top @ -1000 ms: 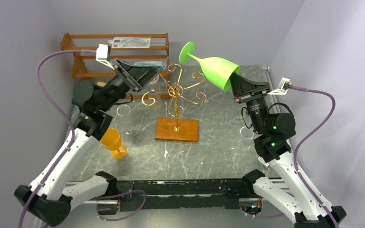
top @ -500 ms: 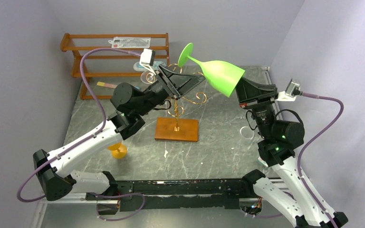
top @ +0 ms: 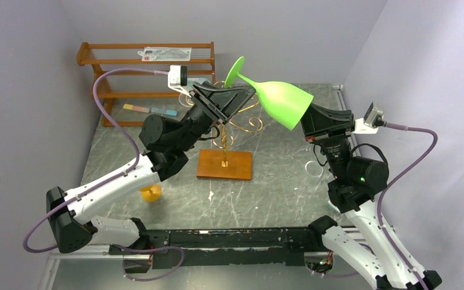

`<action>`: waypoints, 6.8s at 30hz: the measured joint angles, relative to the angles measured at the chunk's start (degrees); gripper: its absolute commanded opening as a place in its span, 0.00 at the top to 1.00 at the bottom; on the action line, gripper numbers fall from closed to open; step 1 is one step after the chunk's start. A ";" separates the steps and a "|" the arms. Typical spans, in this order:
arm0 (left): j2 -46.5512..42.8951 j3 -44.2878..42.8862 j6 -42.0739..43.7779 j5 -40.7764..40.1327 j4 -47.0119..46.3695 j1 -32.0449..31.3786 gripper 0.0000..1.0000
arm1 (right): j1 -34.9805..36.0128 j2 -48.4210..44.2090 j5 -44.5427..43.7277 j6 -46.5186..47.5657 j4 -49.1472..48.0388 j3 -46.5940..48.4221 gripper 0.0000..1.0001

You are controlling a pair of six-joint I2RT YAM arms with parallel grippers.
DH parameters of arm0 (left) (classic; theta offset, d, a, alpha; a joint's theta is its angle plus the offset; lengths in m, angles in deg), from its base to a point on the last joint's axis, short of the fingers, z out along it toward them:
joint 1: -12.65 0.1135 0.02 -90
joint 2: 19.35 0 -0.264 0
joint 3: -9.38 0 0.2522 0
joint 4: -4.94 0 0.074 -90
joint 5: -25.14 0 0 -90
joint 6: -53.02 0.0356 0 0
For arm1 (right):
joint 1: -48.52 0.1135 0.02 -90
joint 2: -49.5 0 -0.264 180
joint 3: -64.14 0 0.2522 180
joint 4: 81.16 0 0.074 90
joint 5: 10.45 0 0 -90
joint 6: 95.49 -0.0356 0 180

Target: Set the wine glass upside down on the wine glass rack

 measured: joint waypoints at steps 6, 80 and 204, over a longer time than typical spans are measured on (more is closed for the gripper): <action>0.31 2.73 -0.33 -2.62 -6.71 -0.52 0.51 | 0.00 0.61 4.02 0.46 -3.74 -2.51 1.00; -30.27 8.17 66.60 0.63 59.49 -0.96 0.95 | 12.87 24.96 26.95 -8.22 45.22 30.80 0.24; -26.69 13.70 1.40 -34.23 57.20 0.63 0.95 | 21.27 19.15 -1.18 -13.07 48.50 22.80 0.22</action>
